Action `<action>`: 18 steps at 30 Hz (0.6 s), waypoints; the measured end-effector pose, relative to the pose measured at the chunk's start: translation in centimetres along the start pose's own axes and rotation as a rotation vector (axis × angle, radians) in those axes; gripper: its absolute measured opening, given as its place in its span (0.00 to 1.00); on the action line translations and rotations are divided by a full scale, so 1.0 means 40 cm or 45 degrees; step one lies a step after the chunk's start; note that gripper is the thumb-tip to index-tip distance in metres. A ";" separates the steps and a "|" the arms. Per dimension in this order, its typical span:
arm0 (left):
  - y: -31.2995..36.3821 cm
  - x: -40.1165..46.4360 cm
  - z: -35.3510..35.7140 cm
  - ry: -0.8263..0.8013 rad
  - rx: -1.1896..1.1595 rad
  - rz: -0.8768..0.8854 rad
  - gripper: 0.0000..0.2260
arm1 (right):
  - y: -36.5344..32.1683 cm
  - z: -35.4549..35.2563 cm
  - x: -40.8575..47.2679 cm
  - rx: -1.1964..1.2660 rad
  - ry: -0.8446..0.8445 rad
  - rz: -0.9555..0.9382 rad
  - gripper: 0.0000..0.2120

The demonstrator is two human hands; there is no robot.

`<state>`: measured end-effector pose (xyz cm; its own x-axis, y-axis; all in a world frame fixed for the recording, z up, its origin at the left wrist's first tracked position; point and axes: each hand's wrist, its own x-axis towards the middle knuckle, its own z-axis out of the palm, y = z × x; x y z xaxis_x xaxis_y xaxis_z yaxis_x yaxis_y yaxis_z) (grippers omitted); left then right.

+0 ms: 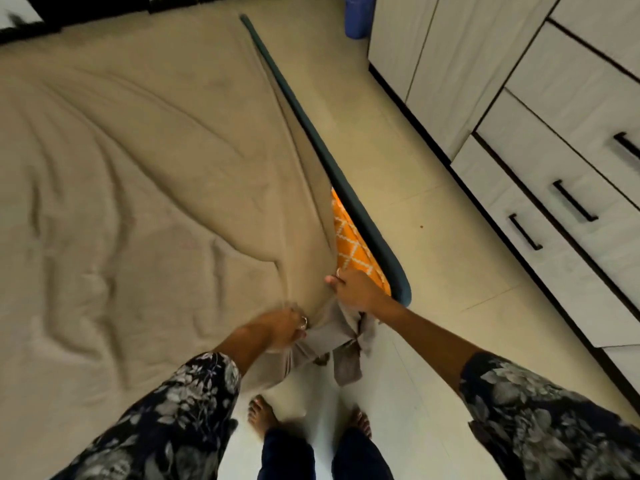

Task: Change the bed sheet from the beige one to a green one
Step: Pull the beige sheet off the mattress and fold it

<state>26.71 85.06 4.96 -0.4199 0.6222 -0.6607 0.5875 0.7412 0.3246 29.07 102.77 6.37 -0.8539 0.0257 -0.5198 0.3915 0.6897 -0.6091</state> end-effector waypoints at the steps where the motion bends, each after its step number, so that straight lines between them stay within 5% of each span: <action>1: -0.017 -0.023 -0.014 0.037 -0.038 0.023 0.12 | -0.037 -0.013 0.003 0.008 0.006 -0.039 0.18; 11: -0.315 -0.257 -0.196 0.586 -0.287 0.086 0.11 | -0.468 -0.028 0.109 0.838 0.090 -0.047 0.13; 18: -0.580 -0.463 -0.361 1.201 -0.573 -0.140 0.16 | -0.796 -0.021 0.240 0.897 -0.036 -0.245 0.12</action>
<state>10.87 59.98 19.45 -0.9376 0.3464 0.0305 0.2834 0.7104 0.6442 8.12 81.67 21.29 -0.9244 -0.0744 -0.3740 0.3711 0.0506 -0.9272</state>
